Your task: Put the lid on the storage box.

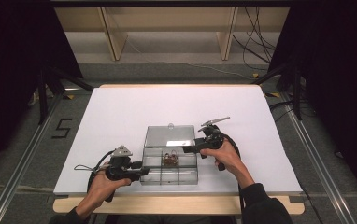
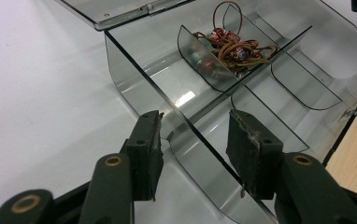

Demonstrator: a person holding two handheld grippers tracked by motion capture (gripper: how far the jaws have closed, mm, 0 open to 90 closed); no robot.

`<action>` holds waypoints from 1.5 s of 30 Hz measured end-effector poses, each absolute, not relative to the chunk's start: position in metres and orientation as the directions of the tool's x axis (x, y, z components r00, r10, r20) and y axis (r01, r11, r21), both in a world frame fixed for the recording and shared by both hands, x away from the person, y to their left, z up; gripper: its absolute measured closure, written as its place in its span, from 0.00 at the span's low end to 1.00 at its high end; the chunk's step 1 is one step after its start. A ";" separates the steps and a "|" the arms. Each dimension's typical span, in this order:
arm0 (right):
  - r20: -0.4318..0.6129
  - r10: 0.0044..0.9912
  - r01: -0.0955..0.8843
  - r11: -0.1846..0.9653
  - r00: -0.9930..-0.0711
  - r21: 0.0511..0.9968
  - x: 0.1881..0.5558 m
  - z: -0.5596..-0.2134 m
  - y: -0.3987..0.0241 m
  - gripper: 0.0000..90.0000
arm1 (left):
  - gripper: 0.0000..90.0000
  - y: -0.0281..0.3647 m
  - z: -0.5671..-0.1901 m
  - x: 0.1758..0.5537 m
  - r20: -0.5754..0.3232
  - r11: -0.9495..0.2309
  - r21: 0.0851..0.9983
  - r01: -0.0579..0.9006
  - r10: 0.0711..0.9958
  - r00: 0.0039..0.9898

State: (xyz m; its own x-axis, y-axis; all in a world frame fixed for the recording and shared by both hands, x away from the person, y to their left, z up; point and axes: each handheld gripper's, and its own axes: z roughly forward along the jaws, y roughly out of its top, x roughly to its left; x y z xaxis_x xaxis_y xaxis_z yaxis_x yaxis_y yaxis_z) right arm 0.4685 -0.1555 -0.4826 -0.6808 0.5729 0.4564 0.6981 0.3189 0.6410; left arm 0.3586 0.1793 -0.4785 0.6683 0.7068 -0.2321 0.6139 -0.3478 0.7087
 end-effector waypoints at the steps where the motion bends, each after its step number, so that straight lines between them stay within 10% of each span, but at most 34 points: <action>1: 0.460 0.571 0.700 0.316 -0.680 0.641 0.469 -0.483 -0.156 0.20 | 0.60 0.179 -0.479 0.359 -0.233 -0.346 0.709 0.615 0.708 0.667; 17: 0.463 0.572 0.690 0.273 -0.677 0.671 0.470 -0.478 -0.157 0.29 | 0.61 0.178 -0.478 0.358 -0.213 -0.355 0.713 0.605 0.712 0.669; 29: 0.479 0.545 0.651 0.172 -0.688 0.739 0.471 -0.469 -0.170 0.64 | 0.61 0.177 -0.478 0.357 -0.209 -0.348 0.718 0.603 0.719 0.663; 45: 0.430 0.558 0.599 0.155 -0.709 0.786 0.467 -0.459 -0.170 0.82 | 0.61 0.177 -0.478 0.357 -0.214 -0.341 0.720 0.604 0.719 0.661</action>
